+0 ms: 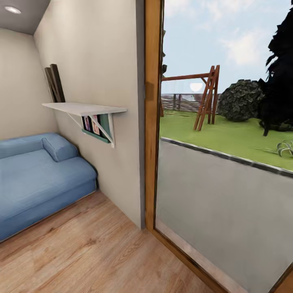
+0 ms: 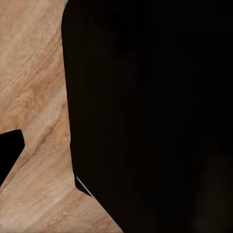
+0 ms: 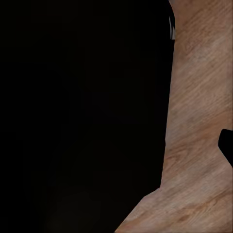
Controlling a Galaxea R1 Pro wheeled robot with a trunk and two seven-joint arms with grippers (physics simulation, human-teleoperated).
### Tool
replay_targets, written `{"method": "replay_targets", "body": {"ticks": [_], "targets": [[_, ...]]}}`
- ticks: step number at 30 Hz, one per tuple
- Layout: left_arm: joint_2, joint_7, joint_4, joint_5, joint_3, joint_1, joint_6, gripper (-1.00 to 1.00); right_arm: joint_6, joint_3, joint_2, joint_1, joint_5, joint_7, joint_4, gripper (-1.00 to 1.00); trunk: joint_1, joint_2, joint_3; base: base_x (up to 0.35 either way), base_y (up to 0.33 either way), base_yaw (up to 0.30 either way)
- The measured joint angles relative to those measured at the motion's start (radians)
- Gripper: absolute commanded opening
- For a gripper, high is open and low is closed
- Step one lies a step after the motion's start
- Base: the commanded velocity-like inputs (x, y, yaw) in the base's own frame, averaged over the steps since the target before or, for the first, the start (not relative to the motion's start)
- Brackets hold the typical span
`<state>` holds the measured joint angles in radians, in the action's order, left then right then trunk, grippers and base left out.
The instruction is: Turn on the radio receiver that's on the table in the living room.
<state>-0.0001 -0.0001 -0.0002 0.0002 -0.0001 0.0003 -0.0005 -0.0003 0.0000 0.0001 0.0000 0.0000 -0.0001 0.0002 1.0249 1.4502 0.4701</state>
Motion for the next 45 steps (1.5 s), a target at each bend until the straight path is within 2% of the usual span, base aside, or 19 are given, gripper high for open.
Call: {"method": "replay_targets", "body": {"ticks": [5,10,14,28,31,32,34,36,39,42,43,45], "targets": [[-0.028,-0.001,-0.001,0.001,-0.002,0.026,-0.006,1.0,-0.003,0.001,0.028,-0.028,0.001,-0.001,0.001,1.0,0.0,0.0,0.0,0.0,0.0,0.0],[-0.056,-0.001,-0.001,0.001,-0.002,0.027,-0.006,1.0,-0.003,0.0,0.056,-0.057,0.002,-0.001,0.001,1.0,0.0,0.0,0.0,0.0,0.0,0.0],[-0.078,-0.001,-0.001,0.001,-0.002,0.027,-0.006,1.0,-0.003,0.0,0.06,-0.06,0.002,-0.001,0.001,1.0,0.0,0.0,0.0,0.0,0.0,0.0],[-0.081,-0.001,-0.001,0.001,0.0,0.027,-0.006,1.0,-0.004,-0.004,0.06,-0.06,-0.002,-0.001,0.001,1.0,0.0,0.0,0.0,0.0,0.0,0.0],[-0.08,-0.001,-0.001,0.001,-0.002,0.027,-0.005,1.0,-0.005,-0.003,0.057,-0.06,0.0,-0.001,-0.023,1.0,0.0,0.0,0.0,0.0,0.0,0.0],[-0.082,-0.001,-0.001,0.002,-0.002,0.027,-0.006,1.0,-0.006,-0.001,0.052,-0.06,0.001,-0.002,-0.07,1.0,0.0,0.0,0.0,0.0,0.0,0.0],[-0.091,-0.001,-0.003,0.0,-0.005,0.027,-0.019,1.0,-0.006,-0.001,0.024,-0.06,0.002,-0.005,-0.142,1.0,0.0,0.0,0.0,0.0,0.0,0.0],[-0.098,0.001,-0.019,-0.003,-0.008,0.027,-0.079,1.0,-0.006,-0.004,-0.025,-0.061,0.002,-0.006,-0.202,1.0,0.0,0.0,0.0,0.0,0.0,0.0],[-0.095,0.005,-0.097,-0.004,-0.007,0.027,-0.16,1.0,-0.008,-0.005,-0.074,-0.064,0.002,-0.006,-0.267,1.0,0.0,0.0,0.0,0.0,0.0,0.0],[-0.083,0.007,-0.186,-0.004,-0.005,0.027,-0.187,1.0,-0.01,-0.006,-0.095,-0.067,0.002,-0.007,-0.339,1.0,0.0,0.0,0.0,0.0,0.0,0.0],[-0.073,0.008,-0.252,-0.005,-0.005,0.026,-0.194,1.0,-0.01,-0.006,-0.105,-0.069,0.003,-0.007,-0.4,1.0,0.0,0.0,0.0,0.0,0.0,0.0],[-0.062,0.016,-0.318,-0.005,-0.005,0.027,-0.191,1.0,-0.008,-0.006,-0.112,-0.07,0.005,-0.009,-0.455,1.0,0.0,0.0,0.0,0.0,0.0,0.0]]}}
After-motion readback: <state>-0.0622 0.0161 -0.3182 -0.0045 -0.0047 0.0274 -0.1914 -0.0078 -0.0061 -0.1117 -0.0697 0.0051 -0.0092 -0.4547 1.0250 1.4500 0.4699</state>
